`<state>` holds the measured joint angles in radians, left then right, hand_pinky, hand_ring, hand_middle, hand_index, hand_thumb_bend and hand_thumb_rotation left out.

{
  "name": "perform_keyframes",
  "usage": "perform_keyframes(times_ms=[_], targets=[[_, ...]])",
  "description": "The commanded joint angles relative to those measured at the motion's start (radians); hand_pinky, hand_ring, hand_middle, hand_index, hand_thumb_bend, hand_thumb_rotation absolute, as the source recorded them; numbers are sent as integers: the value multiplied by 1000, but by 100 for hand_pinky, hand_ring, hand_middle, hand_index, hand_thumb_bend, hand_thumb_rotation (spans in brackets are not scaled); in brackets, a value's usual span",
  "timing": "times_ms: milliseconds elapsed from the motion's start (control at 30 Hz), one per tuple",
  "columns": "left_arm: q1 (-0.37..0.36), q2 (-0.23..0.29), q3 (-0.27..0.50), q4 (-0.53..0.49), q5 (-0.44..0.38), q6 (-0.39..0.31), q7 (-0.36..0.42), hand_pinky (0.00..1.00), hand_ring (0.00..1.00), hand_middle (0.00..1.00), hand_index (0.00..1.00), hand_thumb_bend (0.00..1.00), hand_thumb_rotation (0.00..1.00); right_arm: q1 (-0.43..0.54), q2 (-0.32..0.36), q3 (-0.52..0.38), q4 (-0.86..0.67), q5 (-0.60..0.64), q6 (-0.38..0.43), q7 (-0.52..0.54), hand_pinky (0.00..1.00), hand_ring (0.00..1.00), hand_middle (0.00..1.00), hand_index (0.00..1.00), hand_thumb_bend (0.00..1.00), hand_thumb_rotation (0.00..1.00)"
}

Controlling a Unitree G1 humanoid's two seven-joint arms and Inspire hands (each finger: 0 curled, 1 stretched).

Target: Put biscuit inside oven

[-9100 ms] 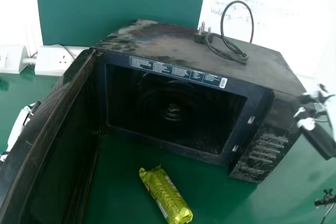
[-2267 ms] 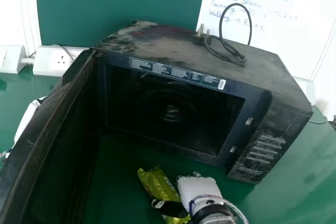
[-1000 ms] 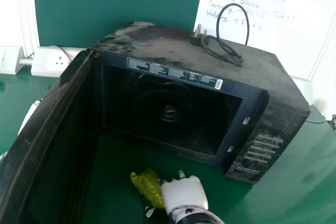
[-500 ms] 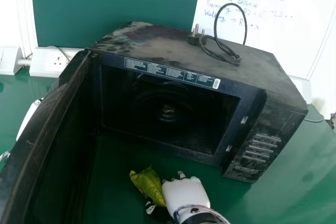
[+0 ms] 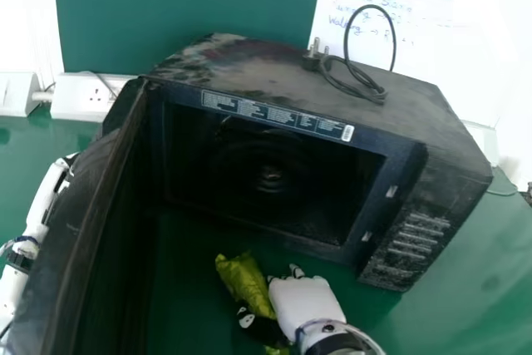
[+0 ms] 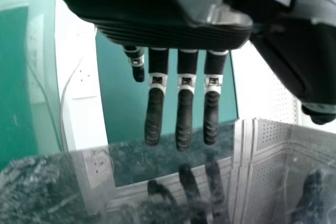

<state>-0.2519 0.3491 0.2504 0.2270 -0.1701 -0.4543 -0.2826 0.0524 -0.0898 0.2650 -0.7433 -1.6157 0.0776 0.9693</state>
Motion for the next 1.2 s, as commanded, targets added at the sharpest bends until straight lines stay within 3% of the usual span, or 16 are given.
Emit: perform_keyframes(times_ms=[0,100,333,600,667,767,800,1167], targets=[[9,-6,-4,-19,5,4,7,29,35,43,48,51,6,10,-5,-24,-26,50,2,5,36,33,47,49,53,0],[12,-8,-5,-27,-3,17,6,29,36,43,48,51,6,-7,-26,-53,-54,73,-11,3,48,39,44,54,52,0],[11,-3,-4,-17,7,-1,3,29,36,43,48,51,6,-75,-3,-114,-86,107,21,19,45,40,43,54,52,0],[18,-8,-3,-38,-5,21,4,29,35,43,48,51,6,-193,8,-154,-68,98,50,59,55,47,45,51,53,0],[18,-9,-3,-40,-6,26,5,29,36,43,48,51,6,-218,-12,-159,-51,97,40,38,44,39,41,52,52,0],[20,-8,-2,-43,-2,27,8,29,36,43,48,51,6,-255,-23,-170,-21,111,44,-9,37,33,46,49,53,0],[20,-9,-2,-42,-6,28,5,30,36,43,48,51,6,-267,-25,-175,-9,121,47,-31,36,32,43,50,52,0],[22,-6,-3,-47,-1,27,4,29,35,43,48,51,6,-369,-30,-161,142,162,98,-133,38,37,41,52,53,0]])
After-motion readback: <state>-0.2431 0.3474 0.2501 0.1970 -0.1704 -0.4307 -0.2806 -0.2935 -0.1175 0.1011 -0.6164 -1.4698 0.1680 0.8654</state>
